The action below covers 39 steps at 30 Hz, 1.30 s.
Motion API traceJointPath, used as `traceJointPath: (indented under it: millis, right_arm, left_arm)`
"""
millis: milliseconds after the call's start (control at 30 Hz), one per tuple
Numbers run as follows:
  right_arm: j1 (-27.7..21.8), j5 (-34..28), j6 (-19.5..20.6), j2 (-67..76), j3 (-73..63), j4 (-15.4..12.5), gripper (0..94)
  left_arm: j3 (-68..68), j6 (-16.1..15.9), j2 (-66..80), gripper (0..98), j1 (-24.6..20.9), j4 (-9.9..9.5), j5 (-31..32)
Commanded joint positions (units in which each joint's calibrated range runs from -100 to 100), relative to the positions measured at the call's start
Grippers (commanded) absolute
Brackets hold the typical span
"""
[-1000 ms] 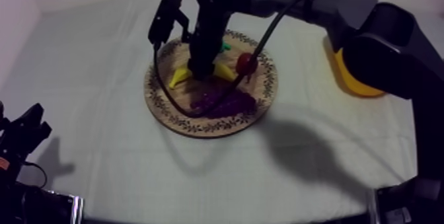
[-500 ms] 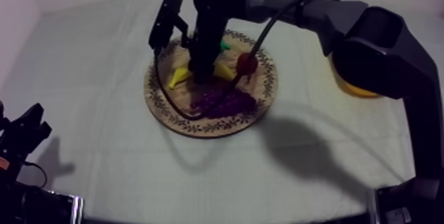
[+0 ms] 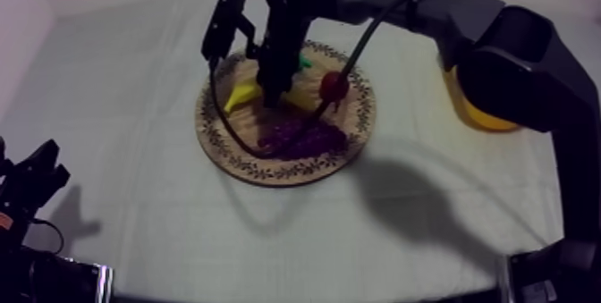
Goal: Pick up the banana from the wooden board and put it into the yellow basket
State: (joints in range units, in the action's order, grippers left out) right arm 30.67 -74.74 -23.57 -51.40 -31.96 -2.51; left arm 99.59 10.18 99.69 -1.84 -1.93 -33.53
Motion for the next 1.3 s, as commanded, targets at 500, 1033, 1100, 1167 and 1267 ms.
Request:
traceJointPath:
  millis: [500,1033,1100,1167,1267]
  right_arm:
    - [-4.51,-1.29,1.8,21.7,7.19,3.26,27.5]
    - [-17.81,4.7,9.12,41.39,21.87,10.78,26.8]
    - [-19.6,4.61,10.11,43.02,23.79,11.14,26.8]
    - [-21.4,4.42,11.07,44.51,25.62,11.37,26.8]
    - [-24.0,4.2,12.53,46.54,28.71,11.77,26.8]
  left_arm:
    - [-0.04,0.01,0.05,0.0,-0.01,0.0,-0.02]
    - [-0.04,0.01,0.05,0.0,-0.01,0.0,-0.02]
    - [-0.04,0.01,0.05,0.0,-0.01,0.0,-0.02]
    - [-0.04,0.01,0.05,0.0,-0.01,0.0,-0.02]
    - [-0.04,0.01,0.05,0.0,-0.01,0.0,-0.02]
